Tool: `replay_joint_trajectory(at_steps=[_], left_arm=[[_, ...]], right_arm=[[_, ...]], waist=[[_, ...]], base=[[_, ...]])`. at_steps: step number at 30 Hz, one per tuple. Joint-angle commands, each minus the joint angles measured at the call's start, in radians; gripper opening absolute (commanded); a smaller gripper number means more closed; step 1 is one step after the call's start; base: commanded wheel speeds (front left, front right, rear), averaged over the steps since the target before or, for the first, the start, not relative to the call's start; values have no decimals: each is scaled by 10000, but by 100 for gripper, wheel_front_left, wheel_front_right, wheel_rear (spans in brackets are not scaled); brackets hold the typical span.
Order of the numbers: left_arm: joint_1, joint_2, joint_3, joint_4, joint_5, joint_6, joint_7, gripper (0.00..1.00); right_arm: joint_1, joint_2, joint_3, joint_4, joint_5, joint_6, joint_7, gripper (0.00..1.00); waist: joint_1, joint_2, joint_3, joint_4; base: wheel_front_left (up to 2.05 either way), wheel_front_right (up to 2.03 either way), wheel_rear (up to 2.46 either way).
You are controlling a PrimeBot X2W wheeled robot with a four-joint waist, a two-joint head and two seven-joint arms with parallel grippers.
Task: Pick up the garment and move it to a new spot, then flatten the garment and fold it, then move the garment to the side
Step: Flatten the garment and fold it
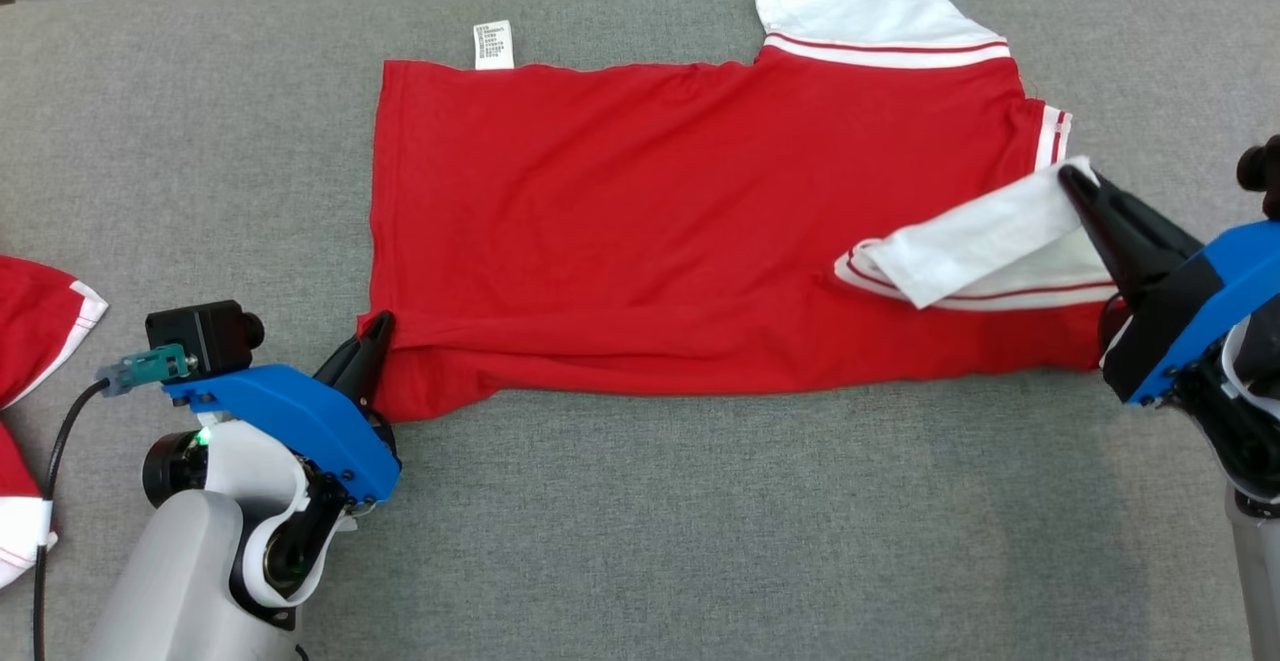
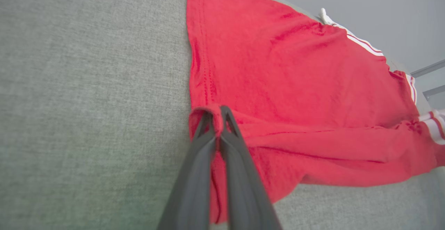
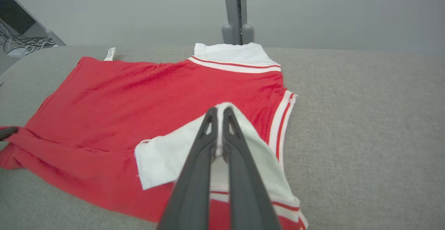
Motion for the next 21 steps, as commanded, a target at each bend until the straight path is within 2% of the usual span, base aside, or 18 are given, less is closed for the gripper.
replay_joint_trajectory(at_steps=[1,7,8,9,10,11,21], left_arm=[[-191,-8,36,45,68,-47,-74,0],[-397,-74,-60,418,136,-137,-390,0],[-434,-85,-86,434,139,-168,-449,5],[-463,-115,-123,445,158,-189,-528,34],[-467,-127,-149,463,183,-220,-603,67],[-463,-133,-191,486,224,-239,-671,100],[67,-85,-419,517,833,-117,-1696,100]], right_arm=[[-183,-64,22,24,-35,1,-106,0],[-373,-174,188,514,-31,1,-729,0],[-383,-174,203,604,-18,1,-755,0],[-384,-144,218,698,9,1,-778,24],[-390,-131,235,762,12,1,-807,100],[-404,-121,231,812,-9,1,-887,100],[-58,-116,226,1063,4,1,-1738,100]], waist=[[-1,-1,7,5],[-1,-1,-7,74],[-1,-1,-16,87],[-1,-1,-32,104],[-1,-1,-50,119],[-1,-1,-75,135],[-1,-1,-611,222]], base=[[0,0,0],[0,0,0],[0,0,0],[0,0,0],[0,0,0],[0,0,0],[0,0,0]])
